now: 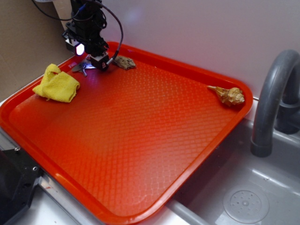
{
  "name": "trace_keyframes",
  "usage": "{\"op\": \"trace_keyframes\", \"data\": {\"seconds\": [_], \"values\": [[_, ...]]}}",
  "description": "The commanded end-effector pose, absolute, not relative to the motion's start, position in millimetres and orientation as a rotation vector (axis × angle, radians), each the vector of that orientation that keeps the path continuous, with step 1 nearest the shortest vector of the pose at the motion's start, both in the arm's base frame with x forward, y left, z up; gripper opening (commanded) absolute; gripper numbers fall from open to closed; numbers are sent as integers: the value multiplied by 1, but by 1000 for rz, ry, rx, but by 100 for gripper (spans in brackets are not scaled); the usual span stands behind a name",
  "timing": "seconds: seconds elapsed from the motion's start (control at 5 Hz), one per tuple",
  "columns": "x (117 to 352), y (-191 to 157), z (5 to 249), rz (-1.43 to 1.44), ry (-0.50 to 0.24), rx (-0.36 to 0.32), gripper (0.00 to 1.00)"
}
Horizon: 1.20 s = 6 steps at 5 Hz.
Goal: Grab the silver keys.
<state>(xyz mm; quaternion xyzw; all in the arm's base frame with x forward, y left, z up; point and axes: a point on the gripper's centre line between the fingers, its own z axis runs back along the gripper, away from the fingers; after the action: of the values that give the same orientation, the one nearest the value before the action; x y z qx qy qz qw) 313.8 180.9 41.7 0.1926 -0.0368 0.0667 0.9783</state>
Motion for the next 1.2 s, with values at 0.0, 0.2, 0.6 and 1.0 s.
{"op": "trace_keyframes", "data": {"seconds": [0.0,0.2,0.6,1.0], "values": [[313,207,58,144,-97,429,0],[312,205,60,134,-103,429,0],[307,178,88,125,-138,444,0],[268,94,181,120,-163,206,0]]}}
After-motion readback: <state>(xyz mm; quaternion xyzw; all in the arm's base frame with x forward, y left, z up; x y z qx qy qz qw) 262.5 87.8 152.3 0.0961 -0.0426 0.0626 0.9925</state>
